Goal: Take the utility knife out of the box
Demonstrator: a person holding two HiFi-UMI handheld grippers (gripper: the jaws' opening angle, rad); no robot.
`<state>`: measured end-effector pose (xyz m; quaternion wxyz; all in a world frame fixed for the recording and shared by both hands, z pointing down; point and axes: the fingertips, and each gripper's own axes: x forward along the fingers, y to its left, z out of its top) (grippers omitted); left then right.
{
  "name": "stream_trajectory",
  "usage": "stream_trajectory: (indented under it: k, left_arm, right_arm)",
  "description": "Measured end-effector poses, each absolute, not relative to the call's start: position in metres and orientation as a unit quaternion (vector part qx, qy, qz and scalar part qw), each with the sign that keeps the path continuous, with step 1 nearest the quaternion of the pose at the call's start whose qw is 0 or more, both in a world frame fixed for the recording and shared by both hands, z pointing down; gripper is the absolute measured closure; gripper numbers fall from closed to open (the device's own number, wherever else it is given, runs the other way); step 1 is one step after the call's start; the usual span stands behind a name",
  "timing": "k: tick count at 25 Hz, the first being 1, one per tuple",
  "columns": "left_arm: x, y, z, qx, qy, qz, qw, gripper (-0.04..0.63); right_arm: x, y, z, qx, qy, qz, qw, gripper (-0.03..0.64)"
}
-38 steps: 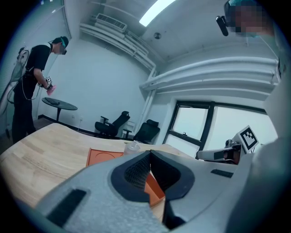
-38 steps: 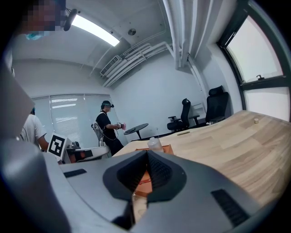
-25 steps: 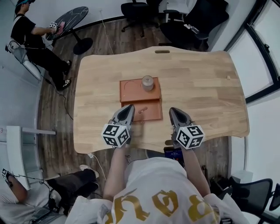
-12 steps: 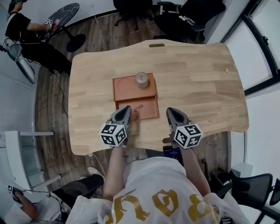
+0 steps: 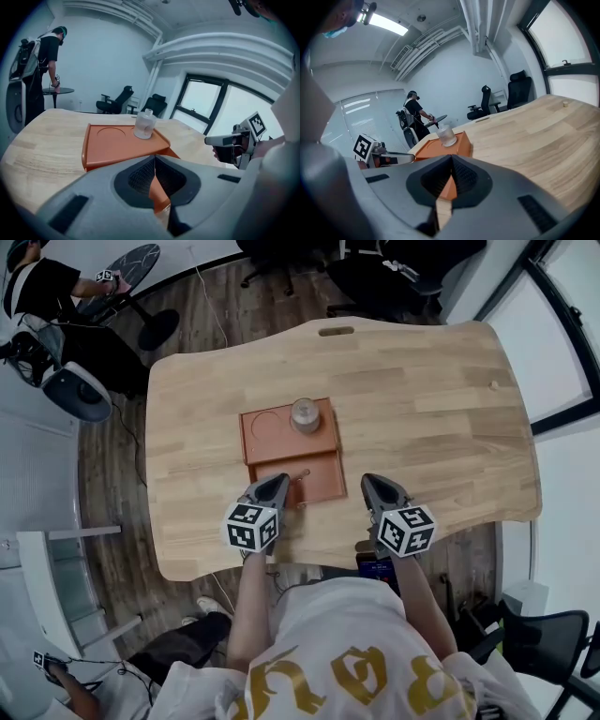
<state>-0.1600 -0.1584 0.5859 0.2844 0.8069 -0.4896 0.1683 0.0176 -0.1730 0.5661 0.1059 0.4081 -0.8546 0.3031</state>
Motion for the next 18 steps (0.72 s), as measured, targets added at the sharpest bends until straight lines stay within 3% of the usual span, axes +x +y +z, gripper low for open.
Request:
stream_trajectory:
  k: [14, 18]
  left_arm:
    - [-0.145, -0.171, 0.639, 0.809, -0.403, 0.26, 0.339, 0.584]
    - [-0.14, -0.172, 0.655, 0.807, -0.369, 0.325, 0.327, 0.583]
  right_arm:
    - [0.019, -0.192, 0.596, 0.407, -0.842, 0.329, 0.132, 0.605]
    - [0.022, -0.2, 0.603, 0.41, -0.838, 0.334, 0.135, 0.606]
